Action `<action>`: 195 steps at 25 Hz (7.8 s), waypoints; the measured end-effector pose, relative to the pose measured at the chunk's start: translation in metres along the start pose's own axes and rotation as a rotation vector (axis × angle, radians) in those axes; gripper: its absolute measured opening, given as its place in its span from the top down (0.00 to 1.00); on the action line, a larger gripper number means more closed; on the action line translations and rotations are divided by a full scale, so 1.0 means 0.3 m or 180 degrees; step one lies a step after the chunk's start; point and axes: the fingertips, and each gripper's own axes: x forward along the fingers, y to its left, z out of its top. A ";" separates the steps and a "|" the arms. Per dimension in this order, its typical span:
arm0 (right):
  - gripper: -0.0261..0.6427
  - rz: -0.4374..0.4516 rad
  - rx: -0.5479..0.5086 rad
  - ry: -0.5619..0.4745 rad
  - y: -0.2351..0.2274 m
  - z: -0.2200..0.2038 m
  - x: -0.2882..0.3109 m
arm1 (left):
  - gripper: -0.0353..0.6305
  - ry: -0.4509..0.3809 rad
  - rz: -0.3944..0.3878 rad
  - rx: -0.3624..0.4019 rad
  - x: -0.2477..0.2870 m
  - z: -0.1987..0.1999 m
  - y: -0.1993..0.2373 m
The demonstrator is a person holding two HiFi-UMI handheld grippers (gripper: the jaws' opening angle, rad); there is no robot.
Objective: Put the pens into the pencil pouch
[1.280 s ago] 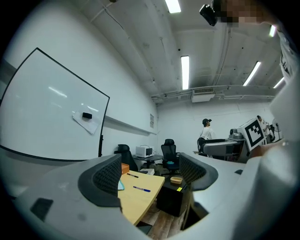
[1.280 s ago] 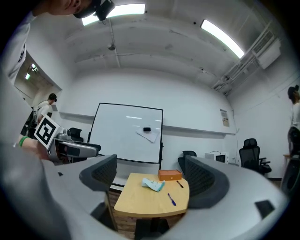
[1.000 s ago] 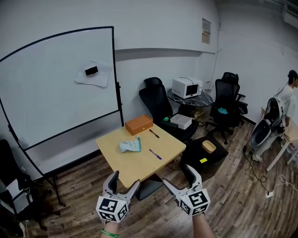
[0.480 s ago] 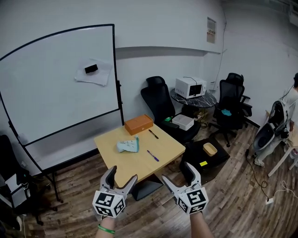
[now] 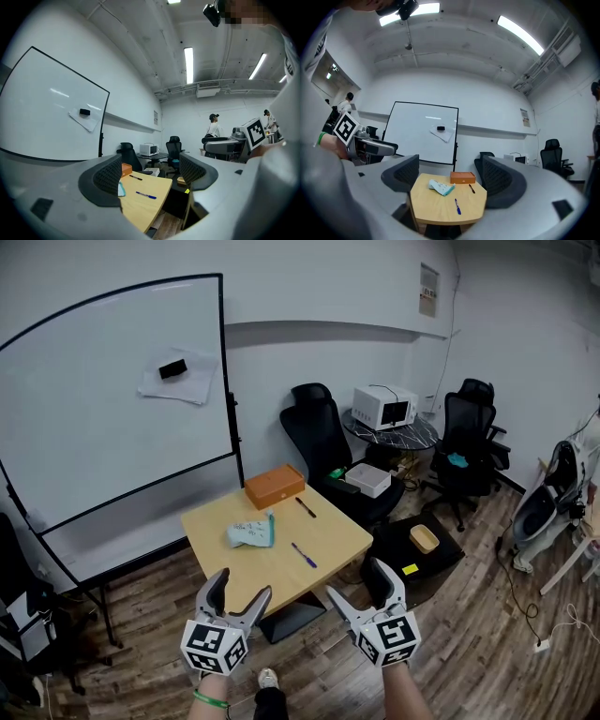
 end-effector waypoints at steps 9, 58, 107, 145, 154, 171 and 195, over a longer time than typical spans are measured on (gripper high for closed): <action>0.37 -0.0012 0.0060 0.0172 -0.072 -0.123 0.305 | 0.42 0.0114 -0.0108 -0.0026 0.277 -0.090 0.221; 0.53 0.0509 0.0260 0.1838 -0.241 -0.776 0.977 | 0.42 0.0872 -0.0407 -0.0337 0.875 -0.429 0.545; 0.87 0.0648 0.0119 0.3004 -0.149 -1.137 0.749 | 0.42 0.1167 -0.0470 -0.0536 0.819 -0.573 0.537; 0.87 0.0521 0.0172 0.2562 -0.290 -0.978 0.876 | 0.44 0.3529 -0.2397 0.1532 0.969 -1.087 0.583; 0.87 0.0543 0.0143 0.2569 -0.283 -0.987 0.897 | 0.82 0.3494 -0.2295 0.1608 0.976 -1.112 0.606; 0.87 0.0888 -0.0206 0.2459 -0.244 -0.942 0.919 | 0.93 0.2735 -0.2126 0.1382 0.934 -0.891 0.613; 0.87 0.2484 -0.1822 0.2788 -0.015 -0.928 1.013 | 0.93 0.2386 -0.2120 0.1429 0.917 -0.762 0.486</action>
